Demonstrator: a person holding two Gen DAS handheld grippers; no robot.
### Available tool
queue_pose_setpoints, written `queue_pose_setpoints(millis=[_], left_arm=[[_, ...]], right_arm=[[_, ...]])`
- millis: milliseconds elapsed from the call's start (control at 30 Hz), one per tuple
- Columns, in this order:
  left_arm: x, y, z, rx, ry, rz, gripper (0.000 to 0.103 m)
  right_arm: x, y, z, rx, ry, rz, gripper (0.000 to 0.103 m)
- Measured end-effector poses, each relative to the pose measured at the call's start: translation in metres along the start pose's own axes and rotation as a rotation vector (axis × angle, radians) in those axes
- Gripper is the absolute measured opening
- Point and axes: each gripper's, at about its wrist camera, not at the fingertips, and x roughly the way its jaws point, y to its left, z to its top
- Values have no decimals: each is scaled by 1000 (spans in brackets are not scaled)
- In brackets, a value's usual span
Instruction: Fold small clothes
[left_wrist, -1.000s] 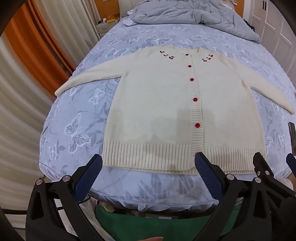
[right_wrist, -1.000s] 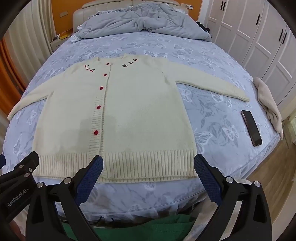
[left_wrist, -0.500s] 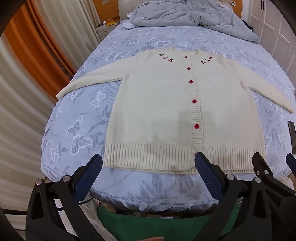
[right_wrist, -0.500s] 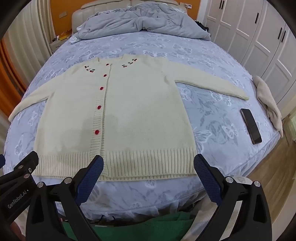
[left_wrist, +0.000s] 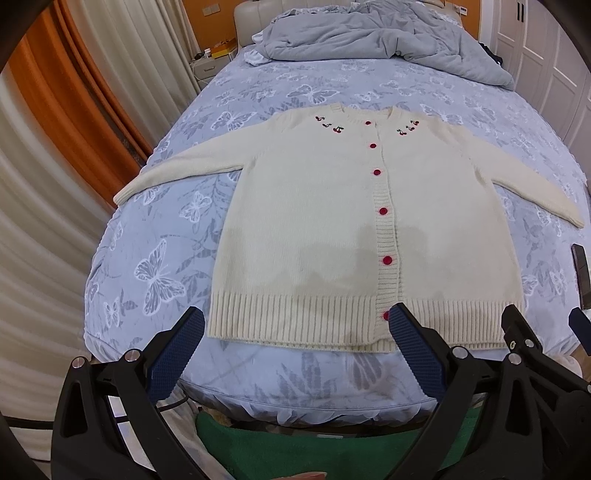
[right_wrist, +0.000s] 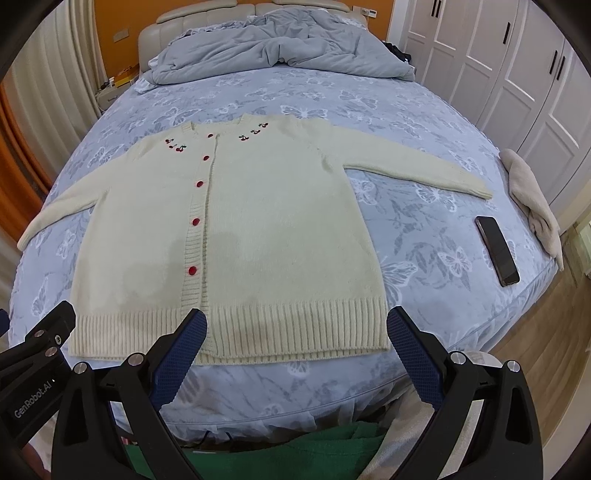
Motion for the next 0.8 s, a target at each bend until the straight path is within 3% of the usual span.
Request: queue_pose_setpoints(millis=[800], left_arm=[[-1, 0, 2, 0, -2, 1, 97]], right_arm=[[-1, -1, 0, 2, 0, -3, 96]])
